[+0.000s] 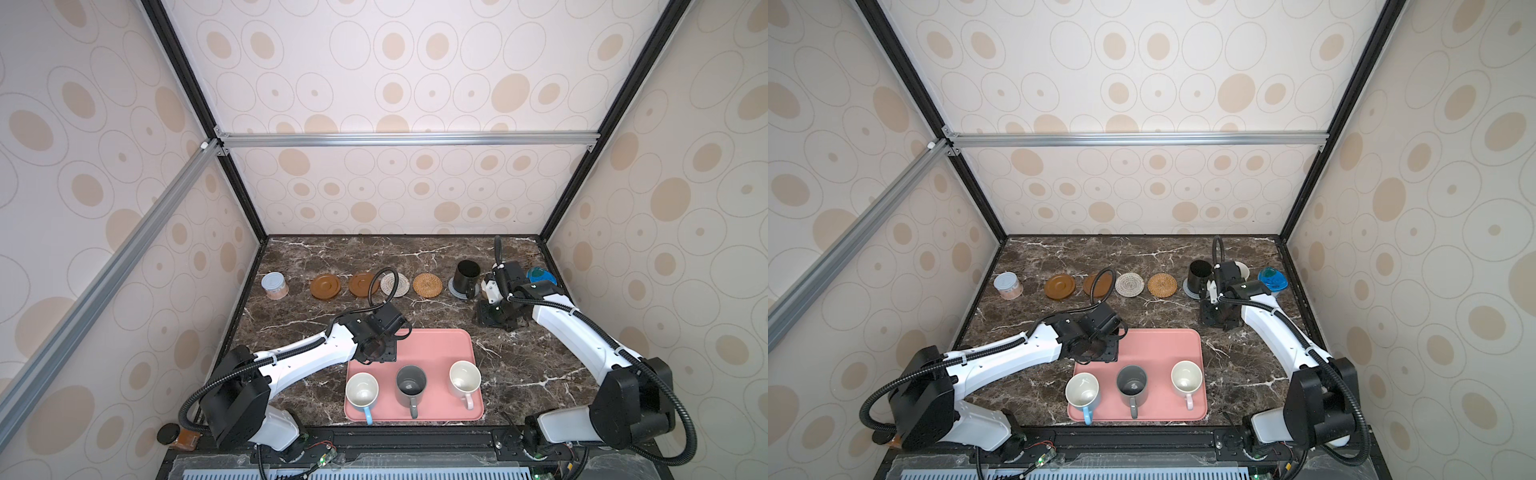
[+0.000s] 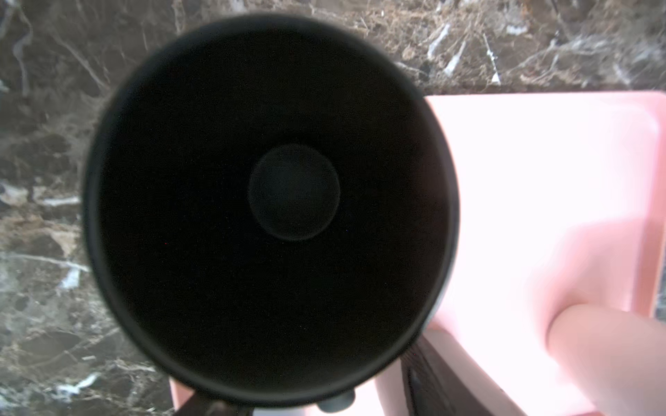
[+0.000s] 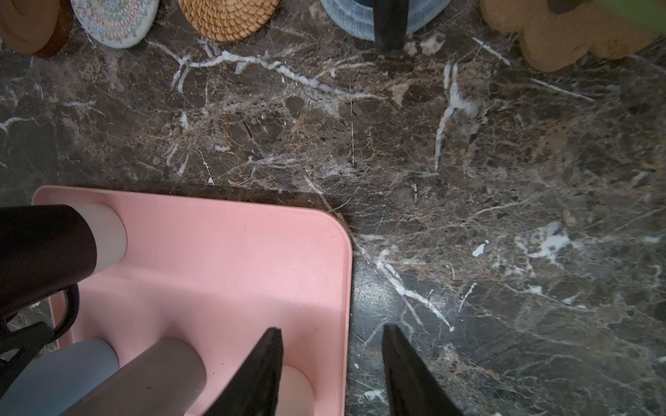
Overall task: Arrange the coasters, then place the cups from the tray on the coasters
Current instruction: 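Lower the left gripper into the black mug and grasp it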
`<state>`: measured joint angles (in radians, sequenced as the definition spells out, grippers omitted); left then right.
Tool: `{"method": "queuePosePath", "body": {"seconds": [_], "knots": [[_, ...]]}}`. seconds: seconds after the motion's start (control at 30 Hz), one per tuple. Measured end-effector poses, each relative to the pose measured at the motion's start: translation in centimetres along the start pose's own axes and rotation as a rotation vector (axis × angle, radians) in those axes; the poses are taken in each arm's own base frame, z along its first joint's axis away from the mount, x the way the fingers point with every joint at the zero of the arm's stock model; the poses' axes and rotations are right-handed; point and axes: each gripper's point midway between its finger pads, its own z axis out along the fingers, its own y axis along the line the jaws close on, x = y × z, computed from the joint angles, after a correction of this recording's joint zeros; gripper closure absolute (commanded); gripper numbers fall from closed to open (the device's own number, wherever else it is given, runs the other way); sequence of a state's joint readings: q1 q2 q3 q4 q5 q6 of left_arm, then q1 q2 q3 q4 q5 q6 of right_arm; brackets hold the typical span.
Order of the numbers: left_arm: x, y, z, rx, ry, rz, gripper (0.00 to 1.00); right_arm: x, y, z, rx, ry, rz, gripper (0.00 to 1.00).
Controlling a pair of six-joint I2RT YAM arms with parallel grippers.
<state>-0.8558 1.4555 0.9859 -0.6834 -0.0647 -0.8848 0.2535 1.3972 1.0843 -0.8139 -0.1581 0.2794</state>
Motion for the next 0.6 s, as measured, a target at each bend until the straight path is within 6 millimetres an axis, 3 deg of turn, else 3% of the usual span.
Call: {"method": "queuePosePath", "body": {"seconds": [0.37, 0.6], "knots": [[0.3, 0.9, 0.7, -0.023, 0.003, 0.008, 0.65, 0.1, -0.1, 0.3, 0.003, 0.009, 0.005, 0.51], [0.3, 1.1, 1.0, -0.024, -0.001, 0.012, 0.72, 0.1, -0.1, 0.3, 0.003, 0.009, 0.013, 0.51]]}}
